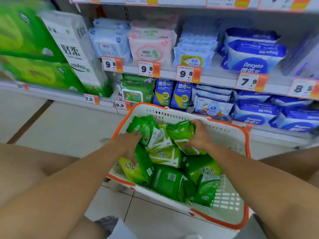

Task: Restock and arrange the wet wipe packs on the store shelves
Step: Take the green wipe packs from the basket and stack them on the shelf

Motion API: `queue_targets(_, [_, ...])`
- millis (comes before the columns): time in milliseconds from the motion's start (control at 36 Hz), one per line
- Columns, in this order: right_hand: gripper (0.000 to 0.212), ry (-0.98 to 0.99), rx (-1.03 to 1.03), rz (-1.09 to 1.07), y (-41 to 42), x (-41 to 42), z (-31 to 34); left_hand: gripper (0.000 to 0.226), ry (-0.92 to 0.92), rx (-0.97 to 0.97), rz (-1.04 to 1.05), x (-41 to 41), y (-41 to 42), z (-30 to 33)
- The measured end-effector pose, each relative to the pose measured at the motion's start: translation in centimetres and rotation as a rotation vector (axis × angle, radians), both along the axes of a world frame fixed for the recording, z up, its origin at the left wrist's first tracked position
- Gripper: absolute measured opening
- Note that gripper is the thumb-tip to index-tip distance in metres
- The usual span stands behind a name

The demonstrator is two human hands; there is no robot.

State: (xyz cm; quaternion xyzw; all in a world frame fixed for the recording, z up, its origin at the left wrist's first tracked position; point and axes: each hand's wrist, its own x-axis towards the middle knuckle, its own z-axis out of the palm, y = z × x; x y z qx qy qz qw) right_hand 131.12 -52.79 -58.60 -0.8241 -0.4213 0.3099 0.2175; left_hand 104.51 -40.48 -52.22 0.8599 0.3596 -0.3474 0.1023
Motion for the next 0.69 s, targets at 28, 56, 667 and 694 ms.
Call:
queue_targets(28, [0.113, -0.004, 0.004, -0.001, 0.2, -0.1, -0.5, 0.137, 0.006, -0.002, -0.004, 0.1, -0.1, -0.1])
queue_targets(56, [0.113, -0.013, 0.005, 0.008, 0.4, -0.2, -0.9, 0.133, 0.005, -0.006, -0.001, 0.3, -0.1, -0.3])
queue_targets(667, [0.091, -0.116, 0.019, 0.136, 0.1, -0.7, -1.3, 0.078, -0.164, -0.027, 0.126, 1.3, 0.3, -1.3])
queue_targets(694, [0.090, -0.112, 0.024, 0.124, 0.2, -0.5, -1.1, 0.075, -0.192, -0.045, 0.160, 1.4, 0.5, -1.0])
